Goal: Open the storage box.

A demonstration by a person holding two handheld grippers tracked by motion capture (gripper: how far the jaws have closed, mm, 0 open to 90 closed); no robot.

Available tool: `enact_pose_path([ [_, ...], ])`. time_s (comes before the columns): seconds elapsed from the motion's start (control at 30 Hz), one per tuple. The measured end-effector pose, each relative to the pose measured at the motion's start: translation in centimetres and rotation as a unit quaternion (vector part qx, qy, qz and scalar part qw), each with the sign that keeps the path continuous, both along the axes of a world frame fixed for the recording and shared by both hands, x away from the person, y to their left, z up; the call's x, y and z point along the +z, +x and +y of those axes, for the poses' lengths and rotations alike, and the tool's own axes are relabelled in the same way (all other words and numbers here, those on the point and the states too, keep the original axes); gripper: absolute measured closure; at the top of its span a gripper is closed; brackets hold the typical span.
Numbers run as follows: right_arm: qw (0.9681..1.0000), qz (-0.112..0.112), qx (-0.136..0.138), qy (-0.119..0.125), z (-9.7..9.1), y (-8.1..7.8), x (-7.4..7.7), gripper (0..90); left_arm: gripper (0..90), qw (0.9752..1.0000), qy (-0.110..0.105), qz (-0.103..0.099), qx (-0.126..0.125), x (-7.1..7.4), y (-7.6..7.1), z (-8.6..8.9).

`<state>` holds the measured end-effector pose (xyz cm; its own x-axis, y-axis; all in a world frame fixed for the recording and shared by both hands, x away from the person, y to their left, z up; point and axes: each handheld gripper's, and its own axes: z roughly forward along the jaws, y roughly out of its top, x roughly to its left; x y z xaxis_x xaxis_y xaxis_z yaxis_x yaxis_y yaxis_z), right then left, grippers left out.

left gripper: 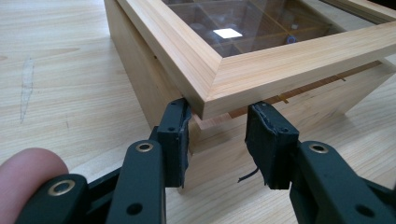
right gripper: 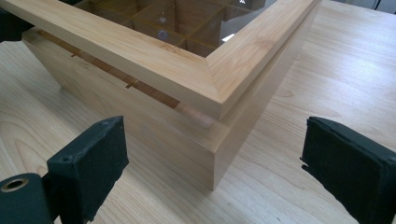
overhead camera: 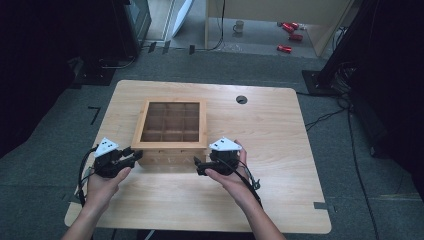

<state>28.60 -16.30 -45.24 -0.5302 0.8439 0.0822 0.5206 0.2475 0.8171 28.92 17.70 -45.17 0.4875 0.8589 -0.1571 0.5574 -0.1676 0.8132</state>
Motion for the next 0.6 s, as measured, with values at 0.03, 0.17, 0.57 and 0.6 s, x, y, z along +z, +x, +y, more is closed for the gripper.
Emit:
enact_pose_path([
  [0.03, 1.0, 0.003, 0.001, -0.001, 0.3, 0.3, -0.2, 6.4, 60.2, 1.0, 0.002, -0.001, -0.002, 0.1, 0.0, 0.0],
  [0.17, 1.0, 0.007, 0.003, -0.003, 0.8, 0.6, -0.5, 6.5, 60.1, 1.0, -0.001, -0.006, -0.003, 0.6, 0.1, 0.0],
  [0.57, 0.9998, -0.01, -0.016, -0.001, 2.4, 1.9, -0.7, 15.2, 59.3, 0.9999, -0.002, -0.006, -0.009, 0.8, 0.3, 0.2],
  [0.6, 0.9998, -0.011, -0.019, -0.002, 2.5, 2.1, -0.7, 16.2, 59.2, 0.9999, -0.003, -0.006, -0.009, 0.8, 0.3, 0.2],
])
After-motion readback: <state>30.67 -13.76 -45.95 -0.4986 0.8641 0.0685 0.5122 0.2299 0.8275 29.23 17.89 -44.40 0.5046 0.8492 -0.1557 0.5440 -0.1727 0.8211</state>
